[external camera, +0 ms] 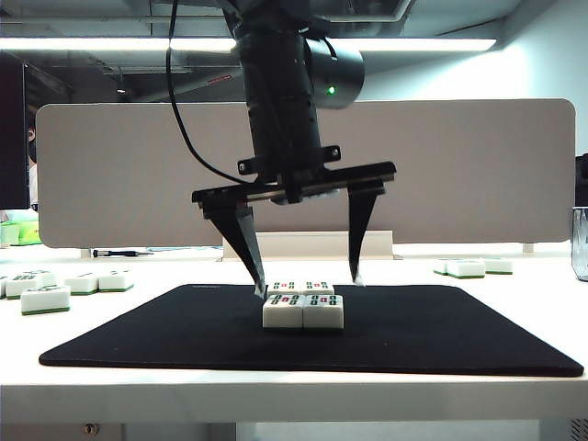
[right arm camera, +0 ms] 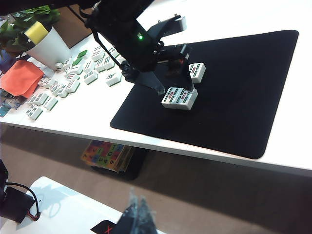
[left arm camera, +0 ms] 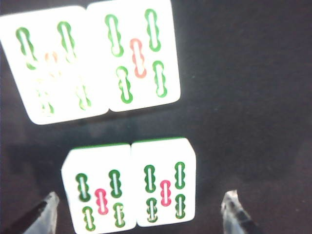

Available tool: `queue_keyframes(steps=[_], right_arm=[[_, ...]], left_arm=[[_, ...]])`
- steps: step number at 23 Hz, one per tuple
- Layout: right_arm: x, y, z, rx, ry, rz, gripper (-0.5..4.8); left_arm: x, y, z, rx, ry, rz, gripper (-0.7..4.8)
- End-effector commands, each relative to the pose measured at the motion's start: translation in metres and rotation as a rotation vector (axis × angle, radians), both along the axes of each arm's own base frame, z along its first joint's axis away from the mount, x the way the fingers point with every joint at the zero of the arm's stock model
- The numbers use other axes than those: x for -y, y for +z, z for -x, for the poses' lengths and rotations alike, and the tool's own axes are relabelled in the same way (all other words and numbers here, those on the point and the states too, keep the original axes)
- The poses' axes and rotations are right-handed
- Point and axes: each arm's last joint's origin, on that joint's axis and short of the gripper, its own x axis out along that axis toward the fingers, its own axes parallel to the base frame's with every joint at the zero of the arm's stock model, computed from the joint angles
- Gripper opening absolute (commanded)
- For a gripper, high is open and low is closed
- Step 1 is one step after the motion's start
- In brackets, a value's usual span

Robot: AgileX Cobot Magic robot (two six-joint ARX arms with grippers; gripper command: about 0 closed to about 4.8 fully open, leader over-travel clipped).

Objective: Arrange four mahjong tiles into a neat stack, creating two layers of paired tiles.

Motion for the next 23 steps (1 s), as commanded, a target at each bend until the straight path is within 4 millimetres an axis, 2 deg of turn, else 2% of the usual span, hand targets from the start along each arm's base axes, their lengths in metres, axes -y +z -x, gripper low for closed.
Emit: queue_keyframes(steps=[1,10,13,16,19,23], right_arm=[[0.0,0.001,0.002,0.032,0.001,0.002,-0.01],[0.0,0.001,0.002,0.028,0.002,0.002,-0.01],[0.0,0.001,0.002,0.028,0.001,0.002,-0.01],[0.0,0.001,0.002,0.029,0.001,0.002,-0.01],[0.0,0.001,0.002,0.029,0.001,0.002,-0.01],[0.0,0.001,0.002,0.029,0.001,0.002,-0.01]], left_arm=[[0.001,-0.003,0.0,-0.004,0.008,-0.014,4.36],[0.003,-0.023,-0.004,-0.021,0.012,-0.072,4.2],[0.003,-0.023,-0.005,-0.01,0.014,-0.084,3.12],[0.003,-0.023,-0.005,-0.01,0.014,-0.084,2.94],[0.003,-0.023,-0.004,-0.017,0.008,-0.076,2.36],[0.003,-0.015,-0.002,-0.048,-0.01,-0.015,2.37]])
